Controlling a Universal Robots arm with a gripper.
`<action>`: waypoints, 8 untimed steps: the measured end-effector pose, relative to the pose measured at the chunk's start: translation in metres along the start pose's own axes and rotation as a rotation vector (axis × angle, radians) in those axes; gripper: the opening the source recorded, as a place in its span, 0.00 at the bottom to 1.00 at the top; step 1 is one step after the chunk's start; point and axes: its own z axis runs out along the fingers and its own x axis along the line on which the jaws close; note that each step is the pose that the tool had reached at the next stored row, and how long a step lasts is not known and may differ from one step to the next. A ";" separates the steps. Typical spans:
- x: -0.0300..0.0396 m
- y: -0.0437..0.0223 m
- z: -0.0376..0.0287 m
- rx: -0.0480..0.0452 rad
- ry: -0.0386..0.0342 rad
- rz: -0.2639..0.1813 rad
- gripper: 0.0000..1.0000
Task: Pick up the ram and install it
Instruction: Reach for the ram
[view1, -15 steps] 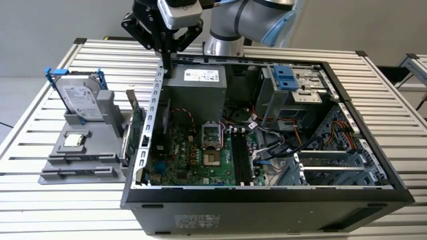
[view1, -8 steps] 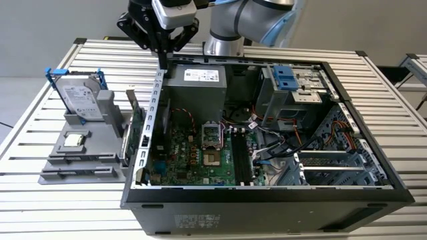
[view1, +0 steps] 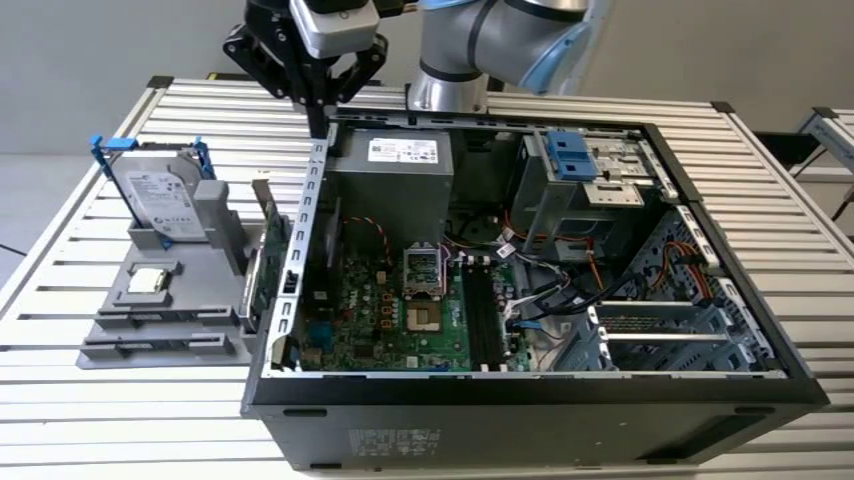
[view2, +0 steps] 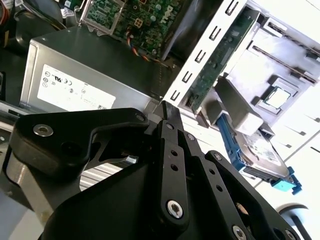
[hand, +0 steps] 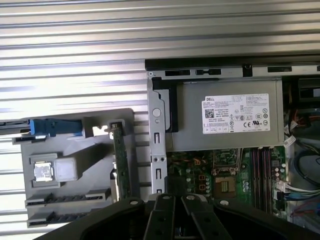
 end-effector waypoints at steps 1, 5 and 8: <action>0.0011 -0.0001 -0.0001 0.0001 0.0001 0.000 0.00; 0.0049 -0.0004 -0.0001 0.0001 0.0008 -0.001 0.00; 0.0076 -0.0005 -0.0002 0.0002 0.0022 -0.002 0.00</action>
